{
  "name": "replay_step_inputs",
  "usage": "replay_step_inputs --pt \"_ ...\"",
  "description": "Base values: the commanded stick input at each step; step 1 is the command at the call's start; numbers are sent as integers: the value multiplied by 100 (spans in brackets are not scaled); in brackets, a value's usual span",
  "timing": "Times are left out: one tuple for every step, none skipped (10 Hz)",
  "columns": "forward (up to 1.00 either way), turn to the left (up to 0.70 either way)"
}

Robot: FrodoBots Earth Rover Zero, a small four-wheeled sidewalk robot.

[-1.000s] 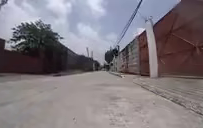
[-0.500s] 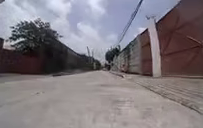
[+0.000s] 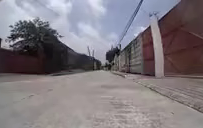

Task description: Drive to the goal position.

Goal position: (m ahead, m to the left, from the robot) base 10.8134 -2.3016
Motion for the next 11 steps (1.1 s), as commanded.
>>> replay_step_inputs --pt "50 1" --pt "50 1" --pt "50 1" --pt "50 1" --pt "50 1" --pt "50 1" --pt "50 1" --pt "50 -27" --pt "50 -49" --pt "50 -49" --pt "50 -26"
